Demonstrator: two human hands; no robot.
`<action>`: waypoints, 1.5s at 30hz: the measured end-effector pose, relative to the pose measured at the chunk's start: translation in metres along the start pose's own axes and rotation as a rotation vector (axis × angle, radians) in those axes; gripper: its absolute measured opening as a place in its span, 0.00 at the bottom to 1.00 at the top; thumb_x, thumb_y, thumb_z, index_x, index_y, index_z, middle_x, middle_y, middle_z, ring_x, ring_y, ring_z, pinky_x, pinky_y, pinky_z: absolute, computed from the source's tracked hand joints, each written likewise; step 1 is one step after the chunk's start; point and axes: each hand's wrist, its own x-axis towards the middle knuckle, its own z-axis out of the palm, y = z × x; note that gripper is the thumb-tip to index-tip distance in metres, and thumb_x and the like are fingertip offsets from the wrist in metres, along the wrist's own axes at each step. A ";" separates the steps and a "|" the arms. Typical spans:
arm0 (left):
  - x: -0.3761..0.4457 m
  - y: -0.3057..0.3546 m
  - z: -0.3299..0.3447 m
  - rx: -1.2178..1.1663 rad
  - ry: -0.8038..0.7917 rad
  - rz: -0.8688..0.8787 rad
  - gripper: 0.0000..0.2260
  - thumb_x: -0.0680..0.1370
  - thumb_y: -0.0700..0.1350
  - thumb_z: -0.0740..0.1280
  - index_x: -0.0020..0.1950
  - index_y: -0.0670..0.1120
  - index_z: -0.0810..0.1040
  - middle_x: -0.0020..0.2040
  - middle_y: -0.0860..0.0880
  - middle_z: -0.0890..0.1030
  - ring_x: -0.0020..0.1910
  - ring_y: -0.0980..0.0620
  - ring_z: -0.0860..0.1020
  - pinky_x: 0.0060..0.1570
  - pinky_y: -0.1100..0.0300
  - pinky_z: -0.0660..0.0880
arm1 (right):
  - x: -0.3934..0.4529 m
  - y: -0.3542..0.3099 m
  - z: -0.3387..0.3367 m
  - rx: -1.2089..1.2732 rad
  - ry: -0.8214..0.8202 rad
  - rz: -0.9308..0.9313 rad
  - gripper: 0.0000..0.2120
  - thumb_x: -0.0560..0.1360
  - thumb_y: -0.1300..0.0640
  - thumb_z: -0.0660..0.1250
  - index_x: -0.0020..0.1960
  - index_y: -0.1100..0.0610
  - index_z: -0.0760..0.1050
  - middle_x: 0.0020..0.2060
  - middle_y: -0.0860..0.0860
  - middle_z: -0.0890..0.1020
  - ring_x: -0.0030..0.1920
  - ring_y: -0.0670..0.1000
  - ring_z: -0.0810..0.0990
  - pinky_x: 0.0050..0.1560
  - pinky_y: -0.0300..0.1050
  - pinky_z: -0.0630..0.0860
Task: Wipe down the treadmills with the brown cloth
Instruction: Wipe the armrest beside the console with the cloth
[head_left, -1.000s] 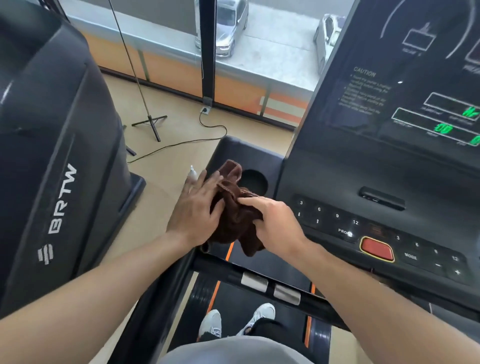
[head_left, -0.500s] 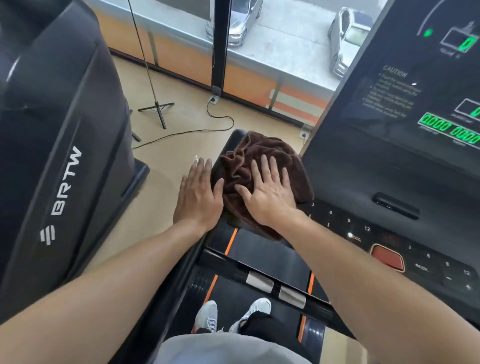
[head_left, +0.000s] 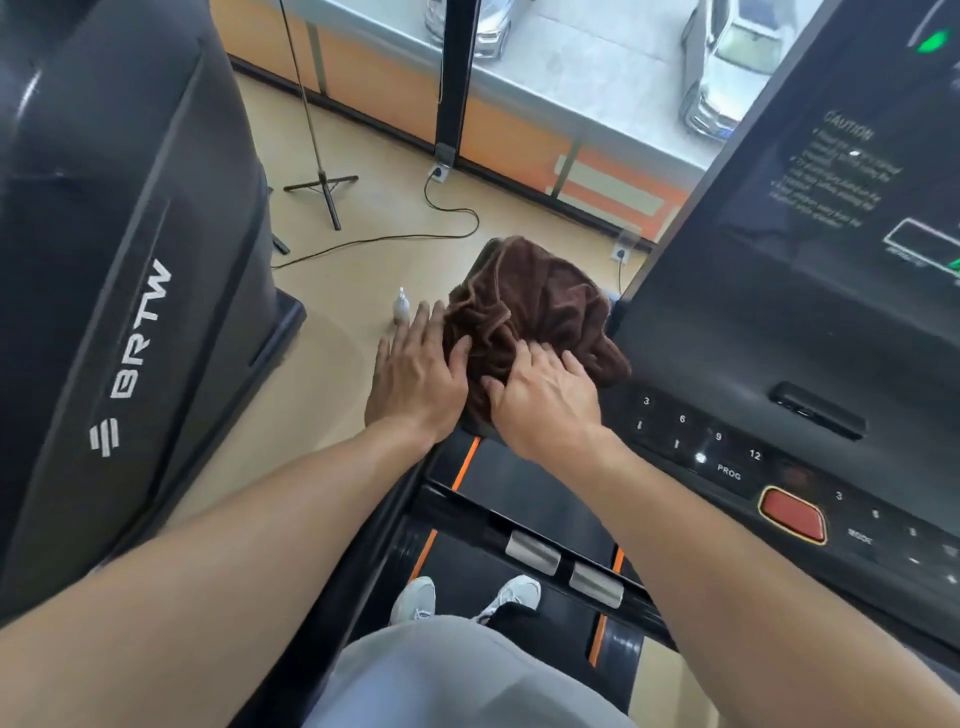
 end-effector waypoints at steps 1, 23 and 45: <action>0.000 0.001 0.000 0.008 -0.007 -0.002 0.28 0.85 0.60 0.48 0.84 0.50 0.51 0.83 0.49 0.55 0.82 0.50 0.50 0.80 0.49 0.47 | 0.009 -0.003 -0.007 0.041 -0.056 0.030 0.35 0.84 0.40 0.50 0.82 0.63 0.55 0.80 0.59 0.62 0.81 0.56 0.57 0.81 0.52 0.48; 0.007 0.003 0.002 0.074 -0.072 0.010 0.30 0.85 0.62 0.45 0.84 0.49 0.49 0.84 0.50 0.53 0.82 0.46 0.51 0.80 0.46 0.48 | 0.015 0.021 -0.012 0.032 0.042 -0.118 0.17 0.85 0.42 0.57 0.49 0.55 0.73 0.53 0.58 0.83 0.59 0.60 0.79 0.59 0.52 0.70; -0.055 -0.035 -0.018 -0.303 0.136 0.097 0.20 0.82 0.56 0.62 0.71 0.48 0.73 0.72 0.48 0.74 0.74 0.47 0.68 0.73 0.49 0.65 | -0.132 -0.013 0.101 0.001 0.081 -0.325 0.40 0.75 0.40 0.72 0.79 0.45 0.55 0.77 0.54 0.66 0.76 0.61 0.66 0.67 0.60 0.72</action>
